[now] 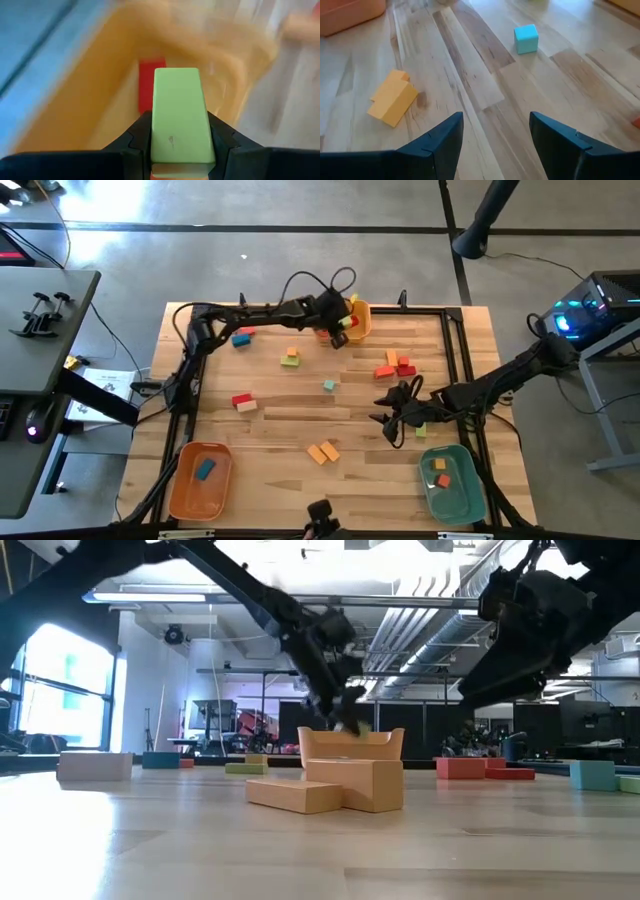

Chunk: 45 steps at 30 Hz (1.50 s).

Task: Sort blocks by size
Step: Put the green wide rectangular block into the yellow bin, then put the left red narrow rectangular block into the orange bin

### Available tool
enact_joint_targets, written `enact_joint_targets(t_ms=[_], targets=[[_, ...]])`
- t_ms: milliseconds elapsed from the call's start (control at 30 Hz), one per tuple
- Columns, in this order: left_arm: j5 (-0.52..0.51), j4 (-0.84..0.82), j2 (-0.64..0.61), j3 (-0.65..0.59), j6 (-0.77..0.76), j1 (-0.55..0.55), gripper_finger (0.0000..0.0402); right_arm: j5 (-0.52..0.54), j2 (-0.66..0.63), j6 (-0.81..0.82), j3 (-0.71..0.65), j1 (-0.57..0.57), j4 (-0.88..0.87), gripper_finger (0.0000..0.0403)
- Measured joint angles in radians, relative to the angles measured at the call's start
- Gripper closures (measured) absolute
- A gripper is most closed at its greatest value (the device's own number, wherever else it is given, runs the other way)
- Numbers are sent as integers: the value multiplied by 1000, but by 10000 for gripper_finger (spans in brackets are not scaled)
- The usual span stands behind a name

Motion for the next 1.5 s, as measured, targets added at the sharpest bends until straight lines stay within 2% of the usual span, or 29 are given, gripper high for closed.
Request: enact_joint_targets(t_ms=[133,333,433,667,833,1033,1300,1500], targets=[[0,-3,19,11,0,0,297,6,0,-2,0,0,7,178],[25,-21,24,14,15,-2,206,7,0,-2,0,0,17,178],[25,-17,20,14,12,-2,180,6,0,-2,0,0,21,178],[23,-40,-22,14,-15,-14,177,9,0,-2,0,0,24,178],[25,-43,-94,4,-3,-70,183,70,0,-2,0,0,27,178],[26,24,-213,-143,32,-174,193,97,0,3,0,17,30,178],[26,373,-386,-497,-67,-330,198,179,0,5,0,65,40,178],[1,510,-508,-630,-117,-470,198,191,0,-7,0,69,62,178]])
